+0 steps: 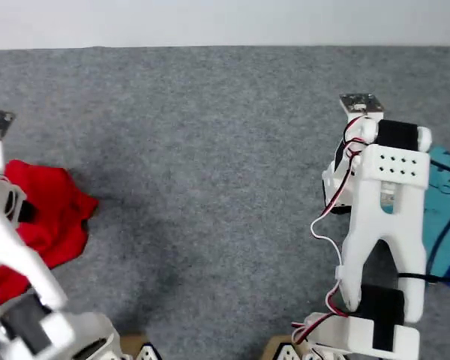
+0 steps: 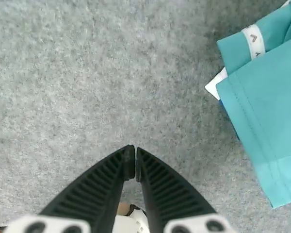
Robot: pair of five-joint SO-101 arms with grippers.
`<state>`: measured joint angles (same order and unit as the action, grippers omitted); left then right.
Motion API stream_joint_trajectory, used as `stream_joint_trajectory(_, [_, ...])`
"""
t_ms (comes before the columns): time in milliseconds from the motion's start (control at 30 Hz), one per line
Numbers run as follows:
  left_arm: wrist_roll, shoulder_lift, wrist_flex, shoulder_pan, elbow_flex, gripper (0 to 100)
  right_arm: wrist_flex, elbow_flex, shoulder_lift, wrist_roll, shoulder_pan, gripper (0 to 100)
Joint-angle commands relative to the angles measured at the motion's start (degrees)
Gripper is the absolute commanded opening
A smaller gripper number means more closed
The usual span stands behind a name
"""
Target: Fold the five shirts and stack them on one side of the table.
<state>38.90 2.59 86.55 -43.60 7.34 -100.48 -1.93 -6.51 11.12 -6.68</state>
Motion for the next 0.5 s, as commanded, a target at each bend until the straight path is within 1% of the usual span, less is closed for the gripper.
stream_joint_trajectory(0, [1.1, -9.0, -6.3, -0.4, 0.1, 21, -2.1, 3.1, -3.0, -0.5, 0.7, 0.9])
stream_joint_trajectory(67, [1.1, -13.3, -8.1, -0.5, 0.0, 20, -2.1, 3.1, -3.0, -0.5, 0.5, 0.9])
stream_joint_trajectory(100, [1.1, -14.8, -8.4, -0.4, -0.4, 17, -2.1, 3.1, -3.0, -0.5, 0.5, 0.9])
stream_joint_trajectory(200, [1.2, -15.8, -8.2, 1.3, -2.0, 2, -2.1, 3.1, -3.2, -0.5, 0.5, 0.9])
stream_joint_trajectory(233, [1.2, -15.5, -7.6, 2.2, -2.5, 0, -2.1, 3.1, -3.2, -0.5, 0.5, 0.9])
stream_joint_trajectory(367, [0.9, -10.1, -2.9, 5.6, -6.4, 0, -2.2, 3.1, -3.2, -0.5, 0.4, 0.9])
stream_joint_trajectory(400, [-0.1, -7.8, -2.1, 6.6, -7.7, 0, -2.2, 3.1, -3.2, -0.5, 0.4, 0.9])
stream_joint_trajectory(467, [-4.7, -2.9, -1.5, 8.7, -11.3, 0, -2.2, 3.1, -3.3, -0.5, -0.7, 0.9])
